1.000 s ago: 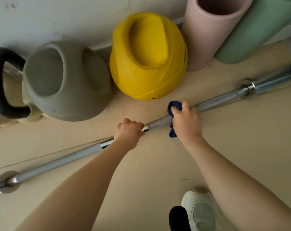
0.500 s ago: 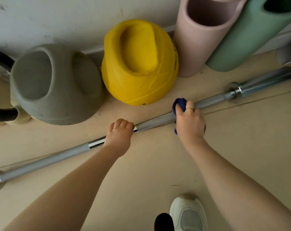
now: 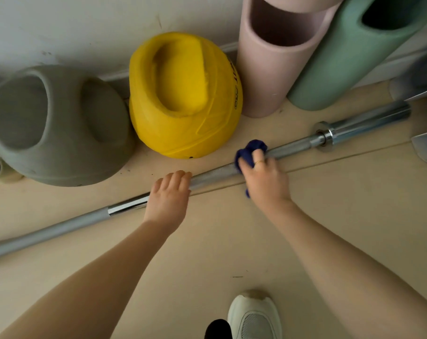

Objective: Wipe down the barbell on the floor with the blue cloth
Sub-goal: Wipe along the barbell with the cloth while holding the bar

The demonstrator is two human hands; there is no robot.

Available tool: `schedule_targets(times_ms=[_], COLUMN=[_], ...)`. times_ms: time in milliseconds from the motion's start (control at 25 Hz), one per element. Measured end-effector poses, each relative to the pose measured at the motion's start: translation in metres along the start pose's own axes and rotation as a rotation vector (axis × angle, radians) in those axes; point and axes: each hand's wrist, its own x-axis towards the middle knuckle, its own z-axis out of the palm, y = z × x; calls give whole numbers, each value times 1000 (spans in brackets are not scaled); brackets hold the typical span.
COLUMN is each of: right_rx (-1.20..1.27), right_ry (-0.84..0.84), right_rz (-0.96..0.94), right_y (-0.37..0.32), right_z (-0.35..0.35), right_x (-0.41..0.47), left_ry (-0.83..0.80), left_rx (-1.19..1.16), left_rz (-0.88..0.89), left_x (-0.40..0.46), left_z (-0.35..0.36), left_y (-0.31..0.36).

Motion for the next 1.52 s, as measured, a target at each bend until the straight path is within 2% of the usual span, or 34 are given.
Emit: schedule_targets(times_ms=[40, 80, 120, 240, 280, 320, 400, 440, 480, 600, 640, 760, 800, 840, 960, 1000, 1040, 1160, 1200, 1280, 1360, 1400, 1520], right_rx=[70, 143, 208, 296, 280, 252, 211, 175, 144, 234, 288, 360, 377, 371, 362, 382, 413, 423, 405, 418, 449, 441, 368], right_ry=[-48, -100, -94, 2, -5, -17, -33, -70, -98, -39, -23, -125, -151, -151, -86, -100, -125, -165, -152, -118, -130, -152, -206], right_rz=[-106, -137, -59, 485, 515, 413, 39, -80, -94, 358, 398, 90, 52, 98, 466, 479, 405, 15, 4, 229, 437, 410, -5], right_y=[5, 20, 42, 87, 83, 74, 66, 76, 92, 106, 91, 42, 42, 50, 61, 48, 28, -9, -3, 11, -7, -28, -85], right_z=[1, 0, 0, -1, 1, 2, 5, 3, 0, -1, -2, -1, -2, -2, -3, -6, -8, -7, -6, -2, -4, -7, -7], right_x=[0, 6, 12, 19, 21, 20, 11, 13, 18, 25, 24, 17, 19, 25, 34, 33, 30, 9, 7, 8, 4, 0, -25], left_ry=[20, 39, 53, 32, 21, 30, 61, 82, 92, 15, -24, -52, -42, -26, 15, -7, -33, -73, -78, -76, -77, -76, -29], left_rx=[46, 82, 95, 159, 192, 206, 225, 225, 222, 166, 105, -27, -36, -41, -60, -67, -74, -114, -125, -154, -215, -243, -292], left_rz=[85, 135, 162, 209, 214, 218, 213, 208, 198, 119, 81, -41, -62, -74, -99, -106, -116, -101, -84, -71, -113, -142, -257], left_x=[5, 13, 23, 50, 53, 55, 52, 51, 51, 52, 54, 64, 64, 65, 65, 65, 64, 56, 51, 37, 26, 22, 19], left_z=[4, 6, 6, 3, 4, 5, 6, 7, 7, 6, 1, 0, 0, -1, 1, 2, 1, -2, -4, -6, -8, -8, -8], left_y=[9, 17, 25, 37, 40, 42, 45, 46, 45, 43, 44, 45, 45, 46, 46, 46, 48, 46, 41, 29, 20, 18, 6])
